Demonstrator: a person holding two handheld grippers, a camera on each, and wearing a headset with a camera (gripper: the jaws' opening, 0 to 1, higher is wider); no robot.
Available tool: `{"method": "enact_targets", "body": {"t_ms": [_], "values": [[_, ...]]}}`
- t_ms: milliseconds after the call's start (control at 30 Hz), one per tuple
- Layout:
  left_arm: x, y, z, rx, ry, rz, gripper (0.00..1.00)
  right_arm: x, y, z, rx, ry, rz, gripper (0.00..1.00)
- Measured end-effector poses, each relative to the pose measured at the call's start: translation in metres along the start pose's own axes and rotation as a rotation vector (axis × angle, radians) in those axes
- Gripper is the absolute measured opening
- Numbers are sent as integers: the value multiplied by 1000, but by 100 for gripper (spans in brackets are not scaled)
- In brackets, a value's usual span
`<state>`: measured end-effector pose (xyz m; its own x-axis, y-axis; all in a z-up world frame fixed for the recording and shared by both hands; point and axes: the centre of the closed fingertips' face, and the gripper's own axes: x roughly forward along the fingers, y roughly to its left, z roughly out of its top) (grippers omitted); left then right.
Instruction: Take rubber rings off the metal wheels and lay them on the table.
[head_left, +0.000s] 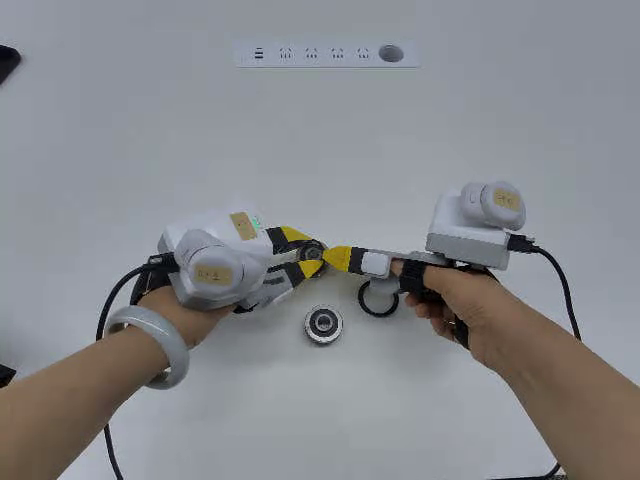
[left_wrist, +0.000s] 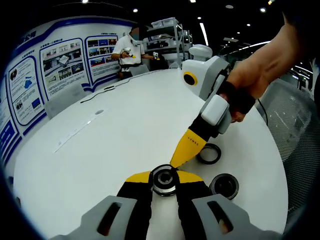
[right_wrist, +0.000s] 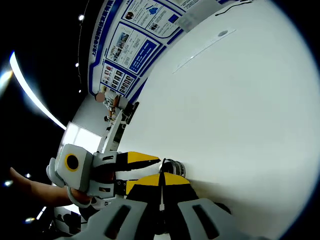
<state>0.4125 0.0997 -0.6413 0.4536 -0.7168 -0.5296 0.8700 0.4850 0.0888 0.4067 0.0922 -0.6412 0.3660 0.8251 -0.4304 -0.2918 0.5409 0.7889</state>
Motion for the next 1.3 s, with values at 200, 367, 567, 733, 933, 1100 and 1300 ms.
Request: {"method": "enact_targets", "body": {"t_ms": [200, 367, 567, 733, 933, 1100, 1300], "values": [[-9, 7, -6, -12, 1, 19, 26, 0, 2, -1, -2, 1, 2, 2], [-16, 11, -15, -32, 9, 33, 34, 1, 5, 0, -2, -1, 9, 2], [-22, 9, -21, -47, 18, 36, 38, 2, 9, 0, -4, -1, 19, 2], [-24, 7, -24, -55, 24, 36, 42, 3, 14, 0, -4, -3, 34, 2], [-29, 5, -28, -65, 27, 43, 47, -3, 22, -2, -5, -11, 46, 2], [-32, 5, -29, -87, 24, 47, 49, -16, 25, -2, 12, -44, 51, 2], [-34, 2, -32, -97, 34, 51, 53, -34, 19, -7, 41, -74, 35, 2]]}}
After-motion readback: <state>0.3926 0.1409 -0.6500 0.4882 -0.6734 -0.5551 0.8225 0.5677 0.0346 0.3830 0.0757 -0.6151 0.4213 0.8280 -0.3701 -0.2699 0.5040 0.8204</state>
